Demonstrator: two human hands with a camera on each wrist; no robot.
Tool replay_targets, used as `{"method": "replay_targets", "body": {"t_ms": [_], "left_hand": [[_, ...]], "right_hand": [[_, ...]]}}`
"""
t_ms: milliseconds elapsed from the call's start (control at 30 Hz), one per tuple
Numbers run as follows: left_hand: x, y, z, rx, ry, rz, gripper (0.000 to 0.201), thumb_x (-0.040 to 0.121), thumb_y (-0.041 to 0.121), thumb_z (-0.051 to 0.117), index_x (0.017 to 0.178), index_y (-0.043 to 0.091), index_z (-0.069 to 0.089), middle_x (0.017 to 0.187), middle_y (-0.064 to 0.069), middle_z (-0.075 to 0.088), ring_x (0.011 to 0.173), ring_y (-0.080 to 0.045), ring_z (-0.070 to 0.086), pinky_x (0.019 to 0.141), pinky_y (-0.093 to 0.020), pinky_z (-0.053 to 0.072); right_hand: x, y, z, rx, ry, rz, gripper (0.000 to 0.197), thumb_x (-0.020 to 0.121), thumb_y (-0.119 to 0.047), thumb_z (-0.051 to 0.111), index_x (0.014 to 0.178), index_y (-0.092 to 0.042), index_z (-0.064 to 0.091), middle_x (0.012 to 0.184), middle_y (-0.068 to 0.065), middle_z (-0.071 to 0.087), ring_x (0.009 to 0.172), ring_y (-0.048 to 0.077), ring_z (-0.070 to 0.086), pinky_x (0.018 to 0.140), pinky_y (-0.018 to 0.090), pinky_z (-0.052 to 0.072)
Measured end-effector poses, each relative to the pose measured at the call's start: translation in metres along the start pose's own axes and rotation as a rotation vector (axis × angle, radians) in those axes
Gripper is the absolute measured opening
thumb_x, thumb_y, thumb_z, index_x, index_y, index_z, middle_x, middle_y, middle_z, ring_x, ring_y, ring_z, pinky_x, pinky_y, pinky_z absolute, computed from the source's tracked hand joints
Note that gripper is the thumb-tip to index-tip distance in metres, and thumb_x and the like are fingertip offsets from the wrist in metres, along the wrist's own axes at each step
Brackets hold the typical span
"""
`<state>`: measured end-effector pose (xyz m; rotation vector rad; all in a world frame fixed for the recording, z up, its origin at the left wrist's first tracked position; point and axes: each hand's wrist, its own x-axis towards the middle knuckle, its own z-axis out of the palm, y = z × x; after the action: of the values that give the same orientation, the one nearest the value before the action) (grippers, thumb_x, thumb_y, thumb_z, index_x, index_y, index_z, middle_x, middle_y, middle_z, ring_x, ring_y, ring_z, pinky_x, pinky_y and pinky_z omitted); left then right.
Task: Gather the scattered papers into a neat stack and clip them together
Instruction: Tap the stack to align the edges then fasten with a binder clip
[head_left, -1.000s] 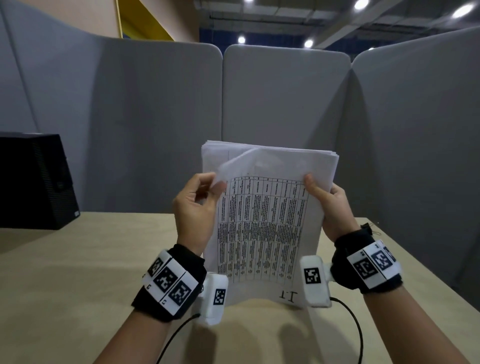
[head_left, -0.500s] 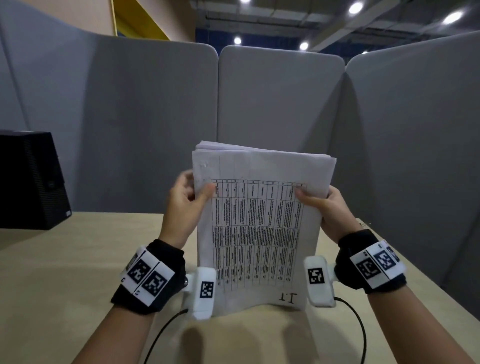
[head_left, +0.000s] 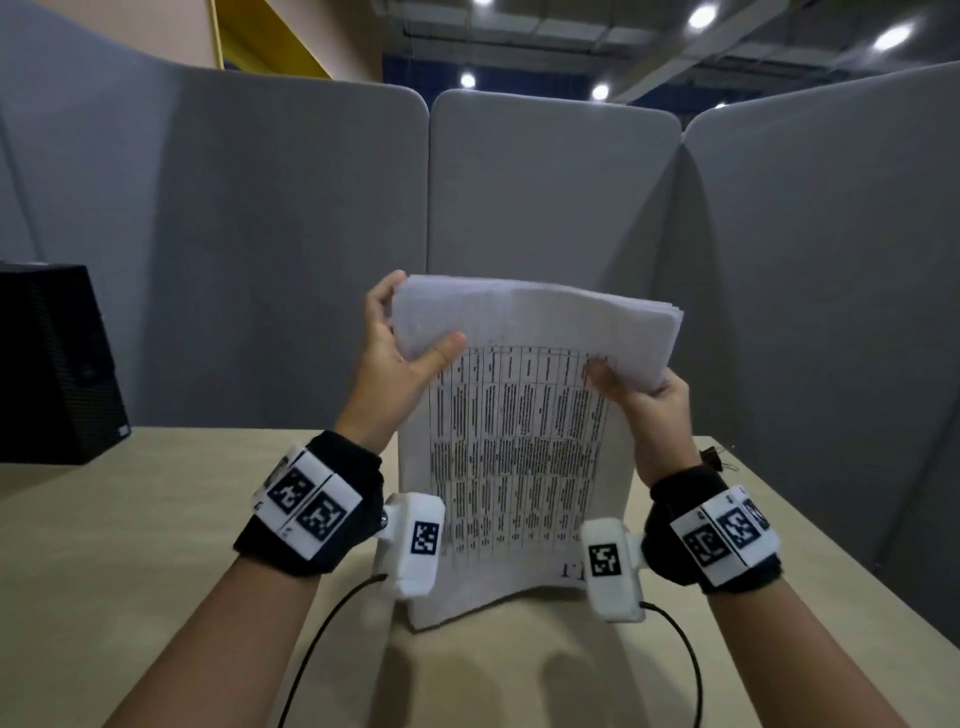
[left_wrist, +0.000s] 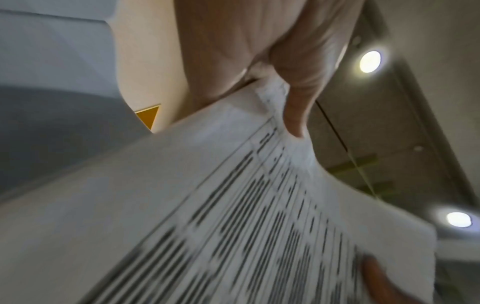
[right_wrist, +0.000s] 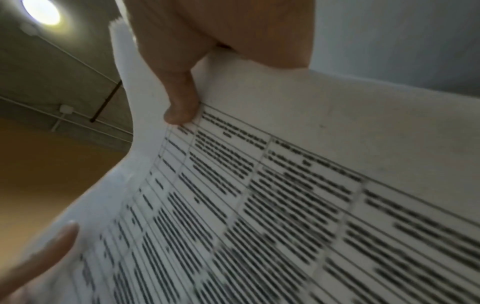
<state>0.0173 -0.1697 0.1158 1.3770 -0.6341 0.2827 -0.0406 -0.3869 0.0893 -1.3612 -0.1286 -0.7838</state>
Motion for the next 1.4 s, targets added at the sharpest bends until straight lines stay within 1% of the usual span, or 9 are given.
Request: {"method": "replay_targets", "body": {"t_ms": [67, 167, 300, 500, 667, 900, 1133, 1267, 1400], "left_hand": [[0.004, 0.0, -0.013, -0.061, -0.017, -0.061, 0.115, 0.058, 0.036, 0.081, 0.145, 0.033, 0.006, 0.136, -0.007, 0.047, 0.114, -0.019, 0.058, 0.092, -0.038, 0.051], [0.009, -0.004, -0.021, -0.129, -0.132, -0.166, 0.151, 0.024, 0.057, 0.086, 0.148, 0.03, 0.004, 0.117, 0.006, 0.059, 0.092, -0.001, 0.067, 0.078, -0.025, 0.054], [0.013, -0.011, -0.006, -0.093, -0.196, -0.21, 0.104, 0.023, 0.053, 0.088, 0.113, 0.011, 0.056, 0.09, -0.004, 0.069, 0.078, -0.019, 0.071, 0.06, -0.029, 0.058], [0.013, -0.02, -0.01, -0.127, -0.215, -0.215, 0.089, 0.027, 0.05, 0.088, 0.103, 0.013, 0.061, 0.088, -0.001, 0.072, 0.082, -0.017, 0.071, 0.061, -0.029, 0.058], [0.008, -0.01, 0.005, -0.067, -0.047, -0.092, 0.014, 0.074, 0.011, 0.071, 0.085, 0.009, 0.062, 0.091, -0.009, 0.065, 0.089, -0.027, 0.065, 0.069, -0.025, 0.058], [-0.002, -0.035, -0.026, -0.098, -0.213, -0.226, 0.086, 0.026, 0.046, 0.09, 0.1, 0.01, 0.067, 0.098, -0.005, 0.074, 0.093, -0.019, 0.071, 0.079, -0.03, 0.058], [-0.01, -0.036, -0.019, -0.103, -0.218, -0.16, 0.063, 0.043, 0.04, 0.088, 0.096, 0.01, 0.07, 0.096, -0.004, 0.075, 0.091, -0.015, 0.07, 0.075, -0.024, 0.057], [-0.011, -0.019, 0.004, -0.04, -0.227, -0.118, 0.02, 0.072, -0.004, 0.07, 0.092, -0.001, 0.067, 0.08, -0.005, 0.07, 0.072, -0.004, 0.067, 0.065, -0.019, 0.054], [-0.011, -0.031, -0.003, 0.125, -0.206, -0.119, 0.022, 0.067, -0.001, 0.077, 0.082, 0.013, 0.07, 0.07, 0.009, 0.072, 0.07, -0.006, 0.067, 0.065, -0.02, 0.057]], "right_hand": [[0.002, -0.007, -0.008, 0.007, -0.036, 0.004, 0.05, 0.053, -0.027, 0.077, 0.098, -0.009, 0.061, 0.083, 0.002, 0.069, 0.069, 0.011, 0.068, 0.06, 0.025, 0.056], [0.005, -0.01, -0.015, 0.009, -0.141, 0.076, 0.079, 0.045, -0.039, 0.086, 0.112, -0.005, 0.06, 0.093, 0.008, 0.071, 0.079, 0.019, 0.07, 0.065, 0.03, 0.057], [0.006, -0.003, -0.012, 0.028, -0.122, 0.129, 0.081, 0.029, -0.047, 0.09, 0.096, -0.007, 0.067, 0.083, 0.007, 0.074, 0.076, 0.023, 0.07, 0.066, 0.034, 0.058], [0.003, 0.0, -0.018, 0.172, -0.065, 0.131, 0.073, 0.035, -0.051, 0.088, 0.092, -0.013, 0.065, 0.076, 0.003, 0.073, 0.067, 0.016, 0.069, 0.06, 0.029, 0.058], [-0.002, 0.001, 0.001, 0.202, 0.077, 0.031, 0.048, 0.045, -0.038, 0.082, 0.082, -0.013, 0.067, 0.071, 0.0, 0.072, 0.065, 0.014, 0.067, 0.062, 0.031, 0.059], [0.017, -0.042, -0.011, -0.405, -0.139, -0.003, 0.055, 0.063, 0.001, 0.079, 0.109, -0.015, 0.053, 0.092, 0.0, 0.062, 0.077, 0.012, 0.062, 0.063, 0.019, 0.055], [0.031, -0.109, 0.042, -1.901, -0.373, -0.128, 0.039, 0.056, -0.049, 0.079, 0.082, -0.029, 0.057, 0.084, -0.006, 0.052, 0.098, 0.02, 0.052, 0.098, 0.046, 0.029], [0.031, -0.1, 0.079, -1.672, -0.598, -0.166, 0.04, 0.061, -0.042, 0.08, 0.093, -0.024, 0.065, 0.071, -0.006, 0.052, 0.075, 0.019, 0.052, 0.066, 0.024, 0.036], [0.035, -0.103, 0.059, -1.453, -0.535, -0.224, 0.026, 0.069, -0.034, 0.077, 0.069, -0.02, 0.055, 0.061, -0.003, 0.05, 0.067, 0.02, 0.051, 0.054, 0.026, 0.035]]}}
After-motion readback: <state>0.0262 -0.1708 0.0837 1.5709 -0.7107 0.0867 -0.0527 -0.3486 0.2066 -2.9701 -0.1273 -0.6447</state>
